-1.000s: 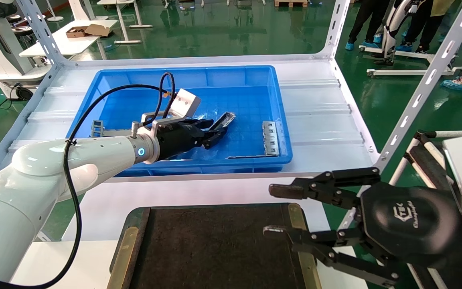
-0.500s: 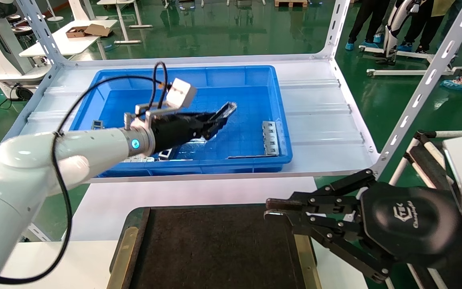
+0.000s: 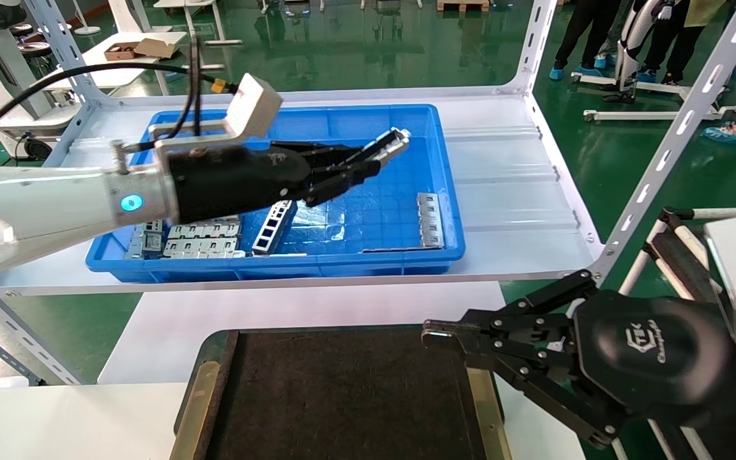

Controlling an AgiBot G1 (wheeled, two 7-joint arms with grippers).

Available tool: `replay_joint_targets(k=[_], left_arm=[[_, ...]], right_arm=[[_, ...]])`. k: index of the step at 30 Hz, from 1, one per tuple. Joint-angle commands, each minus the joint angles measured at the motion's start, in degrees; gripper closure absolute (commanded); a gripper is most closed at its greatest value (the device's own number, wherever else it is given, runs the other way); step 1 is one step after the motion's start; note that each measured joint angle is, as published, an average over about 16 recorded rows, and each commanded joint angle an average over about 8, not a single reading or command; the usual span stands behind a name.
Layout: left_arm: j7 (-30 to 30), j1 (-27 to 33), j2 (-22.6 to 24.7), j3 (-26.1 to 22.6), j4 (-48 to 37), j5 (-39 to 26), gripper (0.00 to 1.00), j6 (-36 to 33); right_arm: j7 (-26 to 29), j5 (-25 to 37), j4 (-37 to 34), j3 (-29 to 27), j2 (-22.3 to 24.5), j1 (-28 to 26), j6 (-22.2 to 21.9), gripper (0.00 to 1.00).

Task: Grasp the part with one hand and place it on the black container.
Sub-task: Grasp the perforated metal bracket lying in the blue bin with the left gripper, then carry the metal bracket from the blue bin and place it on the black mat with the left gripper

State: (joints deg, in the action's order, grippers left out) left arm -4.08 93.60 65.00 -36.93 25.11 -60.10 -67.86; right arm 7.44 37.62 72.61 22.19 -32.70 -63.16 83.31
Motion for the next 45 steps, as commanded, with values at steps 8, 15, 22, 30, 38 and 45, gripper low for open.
replay_joint_targets(k=[8,15,22,30,38,45], left_arm=[[-4.8,-9.7,-7.7,1.0,17.2,4.0,1.00,-5.5],[-11.8,-22.8,-12.1,0.2,33.0,3.5,1.00,4.1],[-21.4,-35.1,-12.9,-2.3,42.1,0.5,1.00,19.4],[-32.5,-42.7,-8.8,-6.0,42.9,-4.1,1.00,37.9],[-40.0,-44.5,-3.0,-9.6,37.6,-7.9,1.00,51.5],[-44.8,-44.3,1.2,-12.6,31.7,-9.2,1.00,58.7]], right_arm=[[0.0,0.0,0.0,0.0,0.0,0.0,0.0,1.00],[0.0,0.0,0.0,0.0,0.0,0.0,0.0,1.00],[0.0,0.0,0.0,0.0,0.0,0.0,0.0,1.00],[0.0,0.0,0.0,0.0,0.0,0.0,0.0,1.00],[0.0,0.0,0.0,0.0,0.0,0.0,0.0,1.00],[0.0,0.0,0.0,0.0,0.0,0.0,0.0,1.00]])
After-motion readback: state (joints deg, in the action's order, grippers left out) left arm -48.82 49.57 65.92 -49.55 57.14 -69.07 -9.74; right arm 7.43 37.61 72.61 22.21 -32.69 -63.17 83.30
